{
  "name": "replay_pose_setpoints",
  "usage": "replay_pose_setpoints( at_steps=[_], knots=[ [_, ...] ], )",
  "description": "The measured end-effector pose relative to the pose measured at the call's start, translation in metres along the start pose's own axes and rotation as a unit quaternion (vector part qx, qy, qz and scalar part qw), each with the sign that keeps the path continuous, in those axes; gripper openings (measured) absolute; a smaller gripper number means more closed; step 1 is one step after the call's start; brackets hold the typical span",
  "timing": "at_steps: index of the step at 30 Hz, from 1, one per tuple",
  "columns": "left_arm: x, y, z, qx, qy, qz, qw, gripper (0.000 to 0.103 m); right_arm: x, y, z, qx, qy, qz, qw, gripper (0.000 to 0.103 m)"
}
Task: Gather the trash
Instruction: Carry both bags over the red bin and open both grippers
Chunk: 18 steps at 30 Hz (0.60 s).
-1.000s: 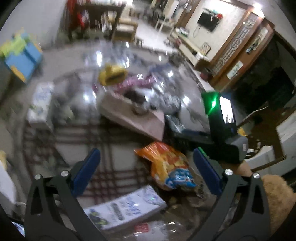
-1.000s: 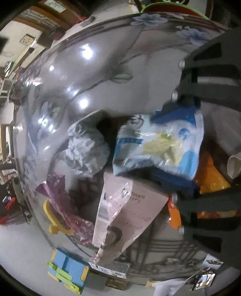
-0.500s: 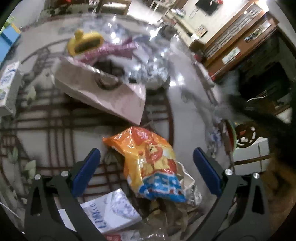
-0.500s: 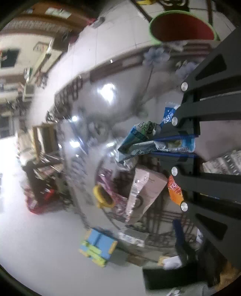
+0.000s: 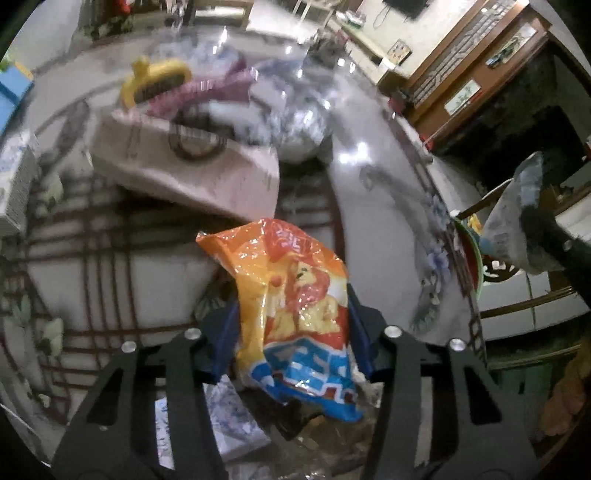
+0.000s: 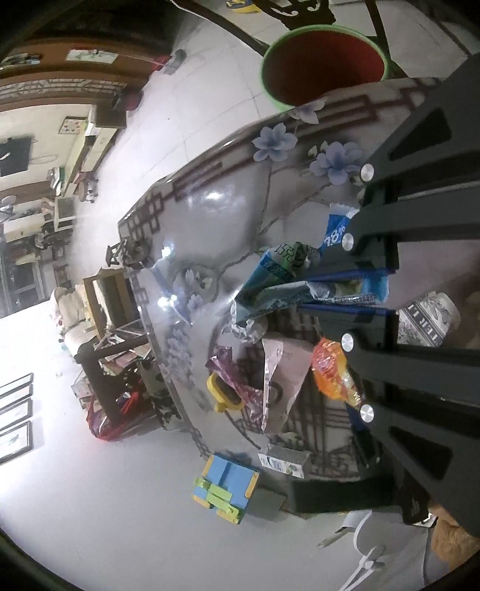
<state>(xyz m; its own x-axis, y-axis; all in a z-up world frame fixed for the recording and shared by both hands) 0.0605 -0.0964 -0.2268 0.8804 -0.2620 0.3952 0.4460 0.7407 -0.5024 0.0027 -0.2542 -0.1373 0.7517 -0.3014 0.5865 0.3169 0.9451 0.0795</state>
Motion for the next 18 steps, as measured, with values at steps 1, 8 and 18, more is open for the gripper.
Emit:
replay_pose_setpoints(
  at_steps=[1, 8, 18],
  knots=[
    [0.003, -0.004, 0.005, 0.002, -0.010, -0.006, 0.9999, 0.050, -0.001, 0.000, 0.004, 0.001, -0.004, 0.000, 1.000, 0.011],
    [0.014, -0.032, 0.043, 0.016, -0.069, -0.044, 0.9965, 0.050, -0.002, -0.012, 0.023, -0.001, -0.029, -0.013, 0.999, 0.011],
    [0.032, -0.104, 0.079, 0.019, -0.126, -0.109, 0.9858, 0.050, -0.001, -0.052, 0.054, -0.023, -0.067, -0.028, 0.997, 0.011]
  ],
)
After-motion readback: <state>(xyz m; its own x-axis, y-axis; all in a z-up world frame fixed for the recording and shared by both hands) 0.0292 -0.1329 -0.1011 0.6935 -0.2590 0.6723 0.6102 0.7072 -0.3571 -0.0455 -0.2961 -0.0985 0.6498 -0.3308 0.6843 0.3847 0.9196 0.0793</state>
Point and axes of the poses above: each gripper's, at about its wrist camera, not at the fingertips, and z roughly against the way its jaws point, y to its left, x to its top, the point moved 3 cm from there along -z, roughly the way its jaws point, and after that the axes turned 12 degrees about -x, right-handed, at the moved point
